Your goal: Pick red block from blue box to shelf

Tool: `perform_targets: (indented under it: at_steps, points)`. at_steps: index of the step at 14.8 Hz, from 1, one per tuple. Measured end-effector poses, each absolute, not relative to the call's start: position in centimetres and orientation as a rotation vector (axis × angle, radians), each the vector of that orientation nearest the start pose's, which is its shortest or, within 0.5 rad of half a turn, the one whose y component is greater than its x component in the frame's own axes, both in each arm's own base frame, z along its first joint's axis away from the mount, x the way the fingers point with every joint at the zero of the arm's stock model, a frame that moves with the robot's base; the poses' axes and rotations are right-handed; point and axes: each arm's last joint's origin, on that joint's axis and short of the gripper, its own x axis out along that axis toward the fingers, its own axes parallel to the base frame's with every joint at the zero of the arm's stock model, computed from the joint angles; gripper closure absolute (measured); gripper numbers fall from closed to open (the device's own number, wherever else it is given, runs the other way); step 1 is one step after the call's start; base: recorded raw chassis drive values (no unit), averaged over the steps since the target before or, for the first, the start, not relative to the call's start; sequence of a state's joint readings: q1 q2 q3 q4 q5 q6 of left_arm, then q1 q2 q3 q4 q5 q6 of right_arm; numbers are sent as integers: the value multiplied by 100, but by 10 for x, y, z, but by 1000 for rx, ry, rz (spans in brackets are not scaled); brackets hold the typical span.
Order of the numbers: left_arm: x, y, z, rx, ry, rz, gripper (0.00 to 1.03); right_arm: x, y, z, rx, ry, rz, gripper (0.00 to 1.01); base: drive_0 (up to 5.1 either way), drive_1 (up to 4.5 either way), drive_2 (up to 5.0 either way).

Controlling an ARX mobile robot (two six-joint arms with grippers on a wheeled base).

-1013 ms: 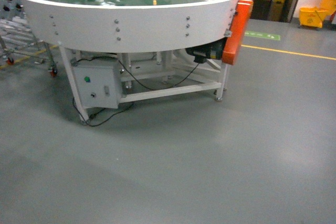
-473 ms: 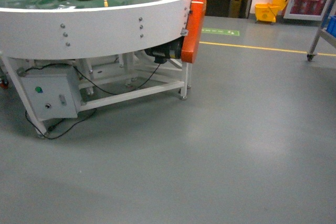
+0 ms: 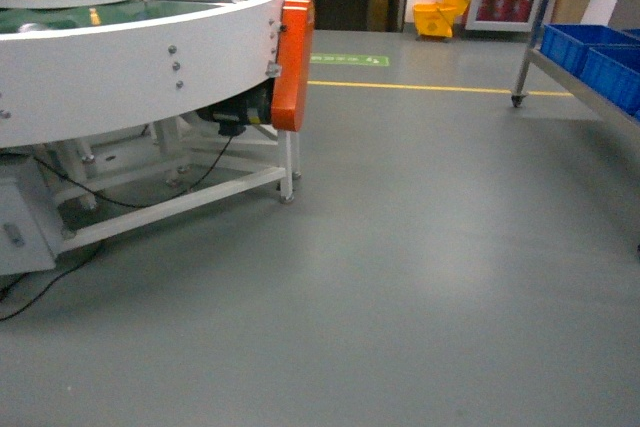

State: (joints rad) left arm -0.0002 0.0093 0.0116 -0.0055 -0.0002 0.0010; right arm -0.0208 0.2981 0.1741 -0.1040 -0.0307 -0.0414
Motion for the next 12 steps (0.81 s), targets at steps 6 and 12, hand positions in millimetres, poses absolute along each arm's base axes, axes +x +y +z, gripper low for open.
perform_targets:
  at_steps: [6,12]
  points:
    - [98,0,166,1,4,2,5,112,-1,188,-35,227,17,72,-26,140,-605]
    - [98,0,166,1,4,0,5,112,-1,189,-36,220,14,73,-55,-57,-345]
